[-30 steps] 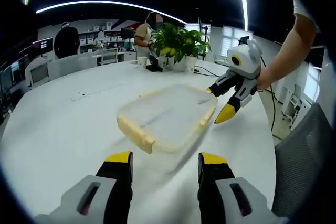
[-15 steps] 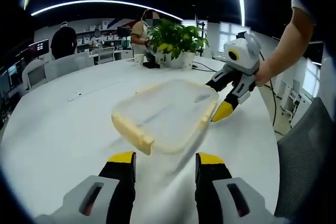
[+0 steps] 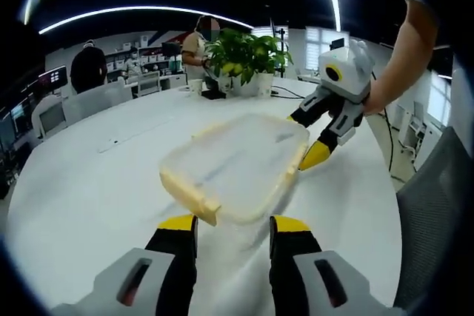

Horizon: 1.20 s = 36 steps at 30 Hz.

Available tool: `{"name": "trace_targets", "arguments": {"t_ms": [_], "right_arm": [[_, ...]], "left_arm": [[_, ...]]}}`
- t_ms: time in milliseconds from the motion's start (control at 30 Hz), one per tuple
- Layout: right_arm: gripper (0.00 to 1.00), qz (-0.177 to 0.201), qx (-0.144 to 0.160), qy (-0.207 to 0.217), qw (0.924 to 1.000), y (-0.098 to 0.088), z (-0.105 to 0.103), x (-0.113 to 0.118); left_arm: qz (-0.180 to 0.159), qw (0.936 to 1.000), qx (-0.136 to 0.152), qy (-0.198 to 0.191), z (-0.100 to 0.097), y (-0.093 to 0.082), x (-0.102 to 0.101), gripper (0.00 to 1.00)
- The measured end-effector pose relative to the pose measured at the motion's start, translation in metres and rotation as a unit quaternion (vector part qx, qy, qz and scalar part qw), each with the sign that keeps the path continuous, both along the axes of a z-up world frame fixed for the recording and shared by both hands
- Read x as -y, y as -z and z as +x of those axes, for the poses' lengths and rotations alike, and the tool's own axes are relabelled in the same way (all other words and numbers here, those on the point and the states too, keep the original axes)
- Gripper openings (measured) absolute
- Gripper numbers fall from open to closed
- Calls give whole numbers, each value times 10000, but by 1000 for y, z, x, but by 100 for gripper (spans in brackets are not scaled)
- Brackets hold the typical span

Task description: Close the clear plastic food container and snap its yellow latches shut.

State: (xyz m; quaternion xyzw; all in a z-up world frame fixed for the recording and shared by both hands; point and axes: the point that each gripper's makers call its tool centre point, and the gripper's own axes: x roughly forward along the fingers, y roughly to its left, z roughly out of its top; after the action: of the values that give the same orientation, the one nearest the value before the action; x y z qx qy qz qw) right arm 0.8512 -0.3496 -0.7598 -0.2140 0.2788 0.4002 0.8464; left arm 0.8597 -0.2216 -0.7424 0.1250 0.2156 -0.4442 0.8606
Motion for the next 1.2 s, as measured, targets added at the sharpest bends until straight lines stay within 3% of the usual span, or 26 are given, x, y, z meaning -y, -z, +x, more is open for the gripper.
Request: {"name": "trace_targets", "arguments": {"t_ms": [367, 1200], "right_arm": [[35, -1, 16, 87, 10000, 0, 5, -21], [34, 26, 127, -39, 9999, 0, 26, -96]], "left_arm": [[151, 9998, 84, -45, 5, 3, -21, 31], [263, 9976, 228, -595, 25, 6, -96, 30]]}}
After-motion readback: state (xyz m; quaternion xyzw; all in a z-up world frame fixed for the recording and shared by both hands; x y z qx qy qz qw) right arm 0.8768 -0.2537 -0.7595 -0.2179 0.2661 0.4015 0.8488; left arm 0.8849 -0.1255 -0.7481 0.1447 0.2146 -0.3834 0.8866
